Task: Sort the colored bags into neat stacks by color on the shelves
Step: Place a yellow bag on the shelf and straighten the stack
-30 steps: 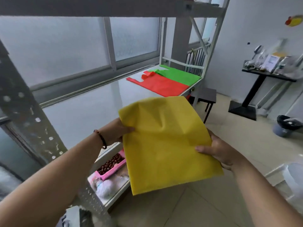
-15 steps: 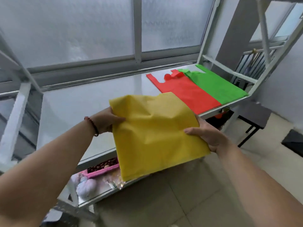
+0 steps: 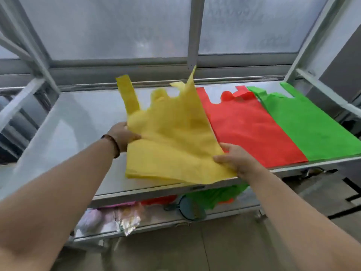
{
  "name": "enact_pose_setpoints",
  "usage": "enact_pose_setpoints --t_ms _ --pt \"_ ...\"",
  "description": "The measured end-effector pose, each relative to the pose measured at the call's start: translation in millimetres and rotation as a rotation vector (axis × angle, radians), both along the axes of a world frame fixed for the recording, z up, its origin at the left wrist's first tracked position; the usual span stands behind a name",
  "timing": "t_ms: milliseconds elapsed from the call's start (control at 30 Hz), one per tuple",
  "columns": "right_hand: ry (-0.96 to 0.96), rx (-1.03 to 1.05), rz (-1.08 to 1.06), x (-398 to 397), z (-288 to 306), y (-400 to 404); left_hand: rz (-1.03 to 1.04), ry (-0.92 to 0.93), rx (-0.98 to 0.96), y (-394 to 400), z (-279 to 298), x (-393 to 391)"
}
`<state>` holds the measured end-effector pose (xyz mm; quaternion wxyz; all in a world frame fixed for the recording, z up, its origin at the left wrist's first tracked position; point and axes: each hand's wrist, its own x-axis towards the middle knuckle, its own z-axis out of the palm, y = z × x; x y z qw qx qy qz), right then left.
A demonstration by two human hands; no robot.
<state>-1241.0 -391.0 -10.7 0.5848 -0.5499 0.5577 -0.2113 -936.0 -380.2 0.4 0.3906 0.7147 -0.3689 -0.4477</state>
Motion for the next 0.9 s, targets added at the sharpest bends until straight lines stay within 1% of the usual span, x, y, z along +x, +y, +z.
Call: enact_pose_setpoints --t_ms 67,133,267,333,400,500,567,600,667,733,833,900 --pt "0.177 -0.02 -0.021 -3.7 -19.3 -8.1 0.034 -0.085 0.041 -11.5 -25.6 -4.6" --pt "0.243 -0.07 -0.042 -4.6 -29.1 -12.8 0.042 -0.127 0.047 -23.8 -39.9 -7.2" --pt "0.423 -0.235 -0.049 -2.5 -42.3 -23.2 0.093 -0.3 0.051 -49.0 -49.6 -12.5" --pt "0.48 -0.341 -0.06 1.7 -43.6 -27.0 0.142 -0.368 0.052 -60.5 -50.3 -14.2" --pt "0.529 -0.408 -0.068 7.3 -39.9 -32.3 0.18 -0.396 0.036 -70.1 -50.4 -14.7" --pt "0.59 -0.438 -0.041 12.4 -35.8 -41.7 0.194 -0.422 0.031 -78.4 -49.0 -15.8" --pt "0.653 -0.461 -0.013 10.9 -33.4 -44.2 0.171 -0.457 0.067 -77.0 -45.7 -17.5" --pt "0.69 -0.487 -0.004 9.2 -29.9 -44.4 0.151 -0.511 0.094 -73.2 -42.7 -16.9" --pt "0.753 -0.557 0.01 6.0 -16.9 -44.8 0.085 -0.7 0.139 -62.5 -32.6 -10.0" --pt "0.764 -0.643 0.058 8.6 4.9 -47.7 0.015 -0.849 0.159 -48.2 -15.0 3.6" --pt "0.719 -0.8 0.191 29.8 48.0 -53.4 -0.107 -0.966 0.19 -21.1 17.6 32.0" --pt "0.693 -0.893 0.3 55.4 76.9 -51.1 -0.131 -1.014 0.204 5.1 41.1 50.7"
